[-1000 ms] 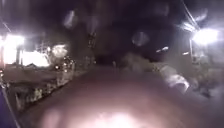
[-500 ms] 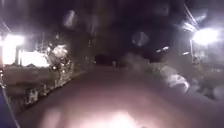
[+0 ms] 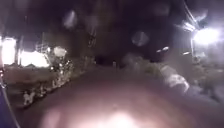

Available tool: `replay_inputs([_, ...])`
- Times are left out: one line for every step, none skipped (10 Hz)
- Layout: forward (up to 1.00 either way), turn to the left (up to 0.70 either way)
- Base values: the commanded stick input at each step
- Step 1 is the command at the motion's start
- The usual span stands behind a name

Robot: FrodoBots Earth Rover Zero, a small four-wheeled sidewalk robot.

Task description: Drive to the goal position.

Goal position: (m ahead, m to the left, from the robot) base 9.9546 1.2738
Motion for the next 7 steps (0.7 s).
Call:
replay_inputs([0.30, 0.00])
replay_inputs([0.30, 0.00])
replay_inputs([0.30, 0.00])
replay_inputs([0.50, 0.00])
replay_inputs([0.50, 0.00])
replay_inputs([0.50, 0.00])
replay_inputs([0.50, 0.00])
